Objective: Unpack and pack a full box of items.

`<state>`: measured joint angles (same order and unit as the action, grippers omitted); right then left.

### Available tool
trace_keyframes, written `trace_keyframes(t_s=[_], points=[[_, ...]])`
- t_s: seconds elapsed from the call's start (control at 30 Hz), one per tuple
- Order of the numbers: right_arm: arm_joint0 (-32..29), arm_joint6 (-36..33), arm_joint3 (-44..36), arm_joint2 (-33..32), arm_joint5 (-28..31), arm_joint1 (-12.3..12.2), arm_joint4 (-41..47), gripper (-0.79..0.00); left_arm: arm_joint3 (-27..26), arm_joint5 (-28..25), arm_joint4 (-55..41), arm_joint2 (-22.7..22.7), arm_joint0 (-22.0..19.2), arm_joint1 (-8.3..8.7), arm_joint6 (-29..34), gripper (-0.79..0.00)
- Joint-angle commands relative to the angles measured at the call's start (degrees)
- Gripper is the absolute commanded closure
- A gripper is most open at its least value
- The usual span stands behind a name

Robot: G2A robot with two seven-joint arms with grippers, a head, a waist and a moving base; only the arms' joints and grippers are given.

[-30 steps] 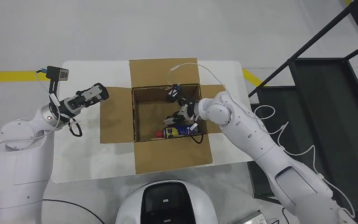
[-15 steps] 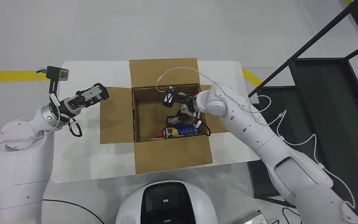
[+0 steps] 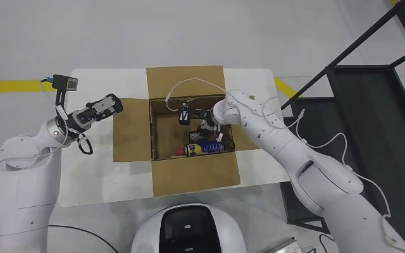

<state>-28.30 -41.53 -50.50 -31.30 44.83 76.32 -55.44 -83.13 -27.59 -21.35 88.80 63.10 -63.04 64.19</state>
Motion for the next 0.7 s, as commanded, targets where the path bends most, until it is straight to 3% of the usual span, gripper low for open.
trace_keyframes(t_s=[0.0,0.13,0.37,0.47,0.67], points=[[0.55,0.32,1.90,1.17,-0.56,0.91,-0.86,-0.659,0.00,0.00,0.00,0.00,0.00,0.00,0.00,-0.785],[1.38,1.76,4.65,2.55,0.20,2.37,-1.03,-0.742,0.00,0.00,0.00,0.00,0.00,0.00,0.00,-0.785],[2.43,3.23,8.64,4.38,0.74,4.49,-1.96,-0.683,0.00,0.00,0.00,0.00,0.00,0.00,0.00,-0.785],[2.87,3.55,10.22,5.00,1.11,5.33,-2.34,-0.727,0.00,0.00,0.00,0.00,0.00,0.00,0.00,-0.785],[3.63,4.60,13.31,5.97,1.28,6.87,-3.29,-0.702,0.00,0.00,0.00,0.00,0.00,0.00,0.00,-0.785]])
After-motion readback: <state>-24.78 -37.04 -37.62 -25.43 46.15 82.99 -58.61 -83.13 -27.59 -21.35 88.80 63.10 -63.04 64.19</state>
